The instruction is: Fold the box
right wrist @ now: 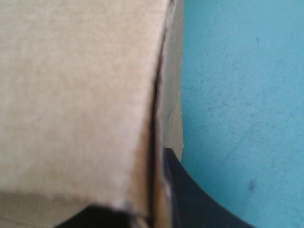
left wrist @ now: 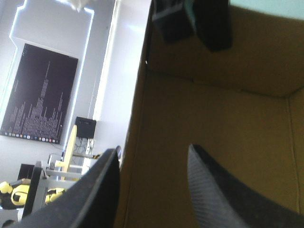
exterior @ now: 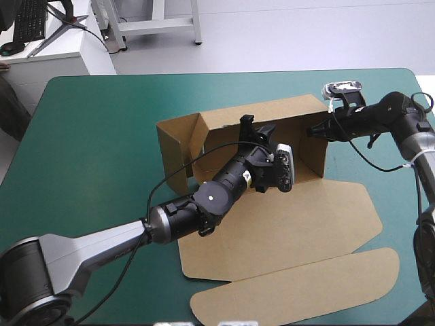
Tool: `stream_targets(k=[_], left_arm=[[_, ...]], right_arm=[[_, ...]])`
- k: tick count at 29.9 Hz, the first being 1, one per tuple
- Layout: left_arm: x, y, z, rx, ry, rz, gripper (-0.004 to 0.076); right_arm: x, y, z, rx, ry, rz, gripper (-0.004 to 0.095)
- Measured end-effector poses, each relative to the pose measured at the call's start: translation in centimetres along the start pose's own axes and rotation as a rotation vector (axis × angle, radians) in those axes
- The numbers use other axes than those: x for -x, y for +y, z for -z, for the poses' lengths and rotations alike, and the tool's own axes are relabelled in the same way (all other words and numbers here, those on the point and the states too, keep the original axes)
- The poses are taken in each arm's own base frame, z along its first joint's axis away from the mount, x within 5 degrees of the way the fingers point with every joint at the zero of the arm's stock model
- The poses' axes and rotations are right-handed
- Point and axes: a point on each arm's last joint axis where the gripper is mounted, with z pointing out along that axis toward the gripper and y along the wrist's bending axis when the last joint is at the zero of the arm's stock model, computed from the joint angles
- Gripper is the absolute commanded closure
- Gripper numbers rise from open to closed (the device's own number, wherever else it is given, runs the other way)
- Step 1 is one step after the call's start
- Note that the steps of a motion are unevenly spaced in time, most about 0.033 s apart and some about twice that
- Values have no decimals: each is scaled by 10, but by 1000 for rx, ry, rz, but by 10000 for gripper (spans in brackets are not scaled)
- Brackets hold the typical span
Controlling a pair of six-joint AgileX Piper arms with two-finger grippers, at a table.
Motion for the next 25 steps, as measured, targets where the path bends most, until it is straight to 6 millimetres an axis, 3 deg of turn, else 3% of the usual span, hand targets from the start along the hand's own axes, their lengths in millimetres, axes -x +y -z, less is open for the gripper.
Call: stream_targets(k=[4, 8, 11, 17, 25], left_arm=[[25, 8, 26, 20, -86, 14, 521], [37, 26, 51, 78, -128, 61, 731], [31, 47, 66, 174, -85, 113, 717], [-4, 97, 89, 348, 33, 267, 717], [-93, 162, 137, 563, 276, 656, 717]], right_arm=[[3, -4, -4, -54, -33, -48, 906], [5, -5, -2, -80, -26, -76, 907], [7, -3, -2, -69, -6, -78, 906], [18, 11, 6, -69, 87, -48, 906], [36, 43, 32, -98, 196, -36, 906]])
